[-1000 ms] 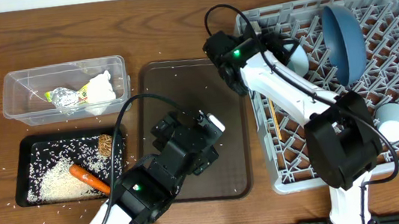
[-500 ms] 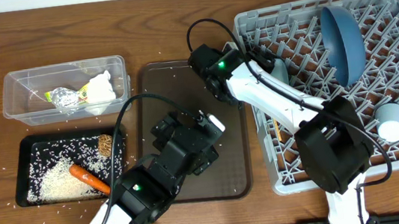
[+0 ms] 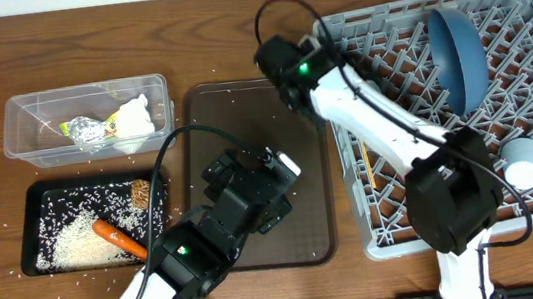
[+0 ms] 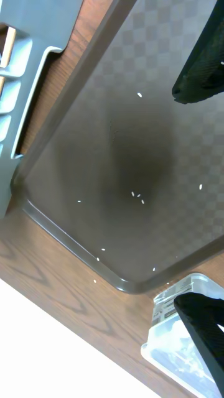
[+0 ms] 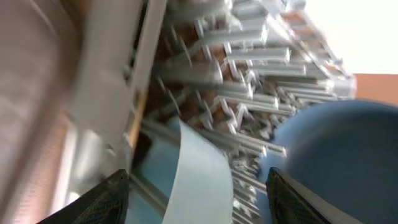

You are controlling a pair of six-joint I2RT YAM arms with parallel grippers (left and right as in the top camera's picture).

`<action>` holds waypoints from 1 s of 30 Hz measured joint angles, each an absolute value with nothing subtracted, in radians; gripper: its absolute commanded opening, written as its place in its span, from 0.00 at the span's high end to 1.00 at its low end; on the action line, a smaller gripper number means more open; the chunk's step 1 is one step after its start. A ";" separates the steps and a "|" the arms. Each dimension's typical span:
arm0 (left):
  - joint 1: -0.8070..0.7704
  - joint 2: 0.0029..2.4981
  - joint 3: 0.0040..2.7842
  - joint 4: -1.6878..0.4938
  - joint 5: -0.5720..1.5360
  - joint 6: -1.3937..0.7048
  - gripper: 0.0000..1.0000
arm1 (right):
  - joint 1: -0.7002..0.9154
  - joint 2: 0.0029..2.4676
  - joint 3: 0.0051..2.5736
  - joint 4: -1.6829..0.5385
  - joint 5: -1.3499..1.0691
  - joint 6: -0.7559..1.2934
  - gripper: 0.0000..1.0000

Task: Sort waste into correct bins and load items into the dishwasher rack
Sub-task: 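Lower the bowl with right gripper into the rack's left slots, then open right gripper and withdraw it rightward from the bowl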

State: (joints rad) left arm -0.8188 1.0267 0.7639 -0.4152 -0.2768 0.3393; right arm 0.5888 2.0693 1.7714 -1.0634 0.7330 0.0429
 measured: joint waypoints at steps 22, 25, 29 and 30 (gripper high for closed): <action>-0.819 1.027 0.764 -0.398 -0.276 0.340 0.02 | 0.381 1.872 2.502 -1.514 0.107 0.230 0.29; -0.819 1.027 0.764 -0.384 -0.277 0.340 0.02 | 0.382 1.723 2.514 -1.552 0.082 0.229 0.28; -0.819 1.028 0.764 -0.345 -0.277 0.340 0.02 | 0.382 1.538 2.535 -1.629 0.072 0.229 0.26; -0.819 1.028 0.764 -0.344 -0.276 0.340 0.02 | 0.382 1.497 2.539 -1.653 0.070 0.230 0.25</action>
State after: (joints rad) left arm -0.8192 1.0279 0.7639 -0.3443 -0.2764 0.3401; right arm 0.3820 1.4967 2.5385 -1.6527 0.0696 0.2298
